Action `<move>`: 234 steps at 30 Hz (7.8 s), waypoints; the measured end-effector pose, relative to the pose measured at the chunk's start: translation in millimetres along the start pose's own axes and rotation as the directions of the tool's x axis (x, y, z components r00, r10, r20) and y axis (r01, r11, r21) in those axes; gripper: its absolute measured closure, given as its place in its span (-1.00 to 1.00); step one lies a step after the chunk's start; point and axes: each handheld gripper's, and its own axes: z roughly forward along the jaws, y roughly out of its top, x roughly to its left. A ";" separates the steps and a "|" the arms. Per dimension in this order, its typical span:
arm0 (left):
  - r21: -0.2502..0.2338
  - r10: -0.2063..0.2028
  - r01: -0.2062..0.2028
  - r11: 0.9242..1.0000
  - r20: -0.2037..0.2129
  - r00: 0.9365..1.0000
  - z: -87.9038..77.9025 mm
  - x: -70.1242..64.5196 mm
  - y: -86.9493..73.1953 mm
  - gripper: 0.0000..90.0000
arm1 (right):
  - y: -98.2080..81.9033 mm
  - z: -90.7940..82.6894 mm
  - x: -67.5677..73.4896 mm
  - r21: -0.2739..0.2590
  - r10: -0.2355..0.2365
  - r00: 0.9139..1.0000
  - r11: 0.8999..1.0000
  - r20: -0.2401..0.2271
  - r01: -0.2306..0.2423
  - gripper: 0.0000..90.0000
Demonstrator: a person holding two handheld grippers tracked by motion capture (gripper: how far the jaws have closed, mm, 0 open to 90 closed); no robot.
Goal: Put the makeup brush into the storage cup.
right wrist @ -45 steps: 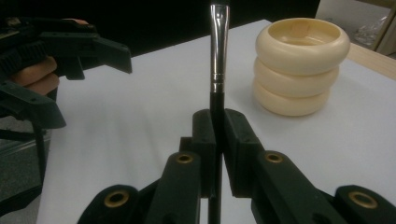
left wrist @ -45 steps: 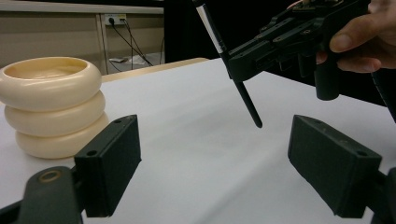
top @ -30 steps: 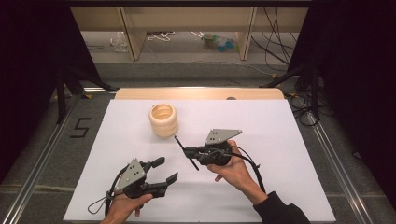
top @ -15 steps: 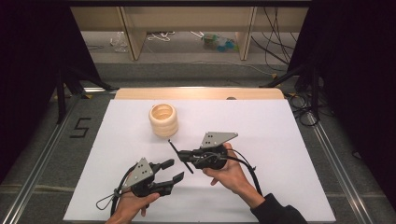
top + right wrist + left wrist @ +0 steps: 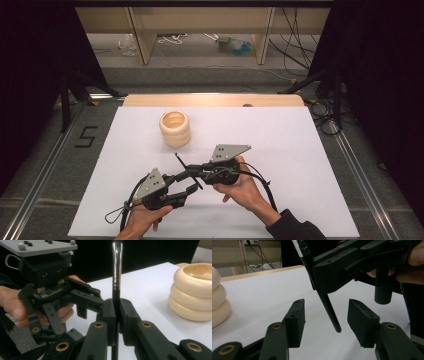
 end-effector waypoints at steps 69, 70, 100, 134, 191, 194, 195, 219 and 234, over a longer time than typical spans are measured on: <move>-0.044 -0.087 0.083 0.996 -0.097 0.991 -11.7 30.3 5.8 0.85 | 3.0 -35.9 -3.9 0.001 -0.027 0.980 1.000 0.195 0.027 -0.10; -0.045 -0.088 0.083 0.996 -0.103 0.991 -11.9 31.1 5.6 0.85 | 2.7 -37.1 -3.9 -0.004 -0.021 0.978 1.000 0.208 0.022 -0.12; -0.059 -0.061 0.050 0.997 -0.200 0.978 -11.8 54.4 19.7 0.85 | -42.3 -97.5 -18.9 -0.012 0.057 0.929 0.998 0.365 -0.056 -0.35; -0.058 -0.046 0.032 0.998 -0.260 0.964 0.1 82.5 37.8 0.85 | -82.7 -136.7 -21.2 -0.027 0.085 0.892 0.996 0.444 -0.081 -0.50; -0.039 -0.041 0.030 0.999 -0.339 0.940 16.3 129.8 83.3 0.85 | -99.3 -149.5 -8.2 -0.018 0.097 0.892 0.995 0.442 -0.099 -0.54; -0.053 -0.051 0.034 0.998 -0.351 0.935 18.4 134.1 88.2 0.85 | -99.2 -148.8 -7.5 -0.019 0.112 0.894 0.993 0.435 -0.115 -0.54; -0.052 -0.053 0.037 0.998 -0.354 0.934 19.4 135.8 89.3 0.85 | -99.1 -149.2 -7.3 -0.015 0.110 0.893 0.993 0.436 -0.115 -0.54; -0.017 -0.030 0.025 1.000 -0.383 0.923 42.2 152.4 107.1 0.85 | -98.5 -151.3 -6.5 -0.015 0.097 0.892 0.995 0.442 -0.101 -0.54; -0.006 -0.042 0.043 0.999 -0.397 0.917 54.0 158.8 102.1 0.85 | -98.0 -150.9 -5.9 -0.018 0.098 0.895 0.995 0.436 -0.100 -0.54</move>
